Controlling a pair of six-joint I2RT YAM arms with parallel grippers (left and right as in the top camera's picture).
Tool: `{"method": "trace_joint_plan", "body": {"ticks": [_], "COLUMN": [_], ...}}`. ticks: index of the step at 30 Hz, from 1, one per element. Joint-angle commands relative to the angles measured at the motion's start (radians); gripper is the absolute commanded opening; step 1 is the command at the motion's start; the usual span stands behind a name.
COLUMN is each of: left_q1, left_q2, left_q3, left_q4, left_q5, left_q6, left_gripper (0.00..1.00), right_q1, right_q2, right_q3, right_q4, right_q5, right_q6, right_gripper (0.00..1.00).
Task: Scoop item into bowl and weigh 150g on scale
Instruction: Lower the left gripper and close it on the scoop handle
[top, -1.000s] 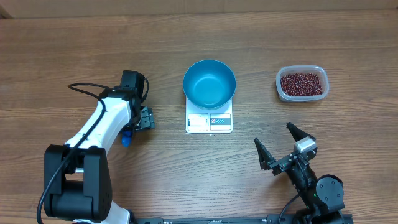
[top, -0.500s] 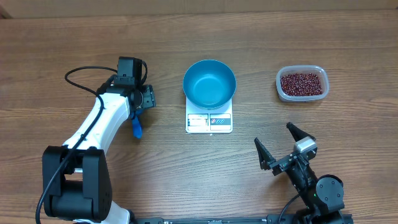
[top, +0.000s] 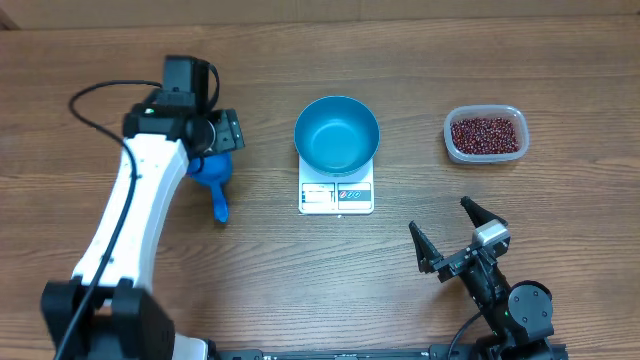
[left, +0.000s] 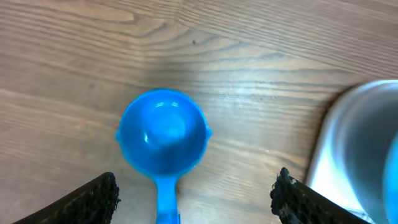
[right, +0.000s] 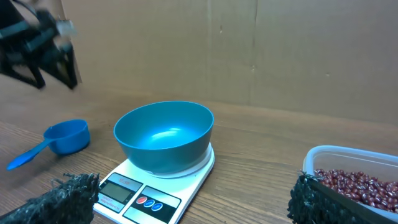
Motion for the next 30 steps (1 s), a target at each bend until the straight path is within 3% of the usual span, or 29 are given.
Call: {"method": "trace_joint_plan", "body": {"ticks": [1, 6, 13, 18, 22, 30], "left_q1": [0.002, 0.002, 0.004, 0.005, 0.005, 0.003], "left_q2": [-0.008, -0.008, -0.008, -0.008, 0.017, 0.043], "left_q3": [-0.031, -0.219, -0.46, -0.478, -0.487, -0.486], "left_q4": [-0.061, -0.05, 0.229, 0.383, 0.471, 0.504], "left_q5": [0.024, 0.024, 0.02, -0.021, -0.058, -0.047], "left_q6": [-0.038, -0.074, -0.048, -0.032, -0.033, -0.035], "left_gripper": [0.83, 0.84, 0.82, 0.67, 0.64, 0.6], "right_q1": [0.005, 0.005, 0.005, 0.005, 0.005, 0.005], "right_q2": [-0.008, -0.008, -0.008, -0.008, -0.008, -0.008], "right_q3": [-0.011, -0.011, -0.011, -0.011, -0.011, -0.011], "right_q4": [0.005, 0.005, 0.005, 0.005, 0.005, 0.005], "right_q5": [0.009, 0.009, 0.009, 0.009, 0.009, 0.009], "right_q6": [0.003, 0.003, 0.003, 0.003, 0.003, 0.003], "right_gripper": [1.0, 1.0, 1.0, 1.0, 1.0, 1.0]}}
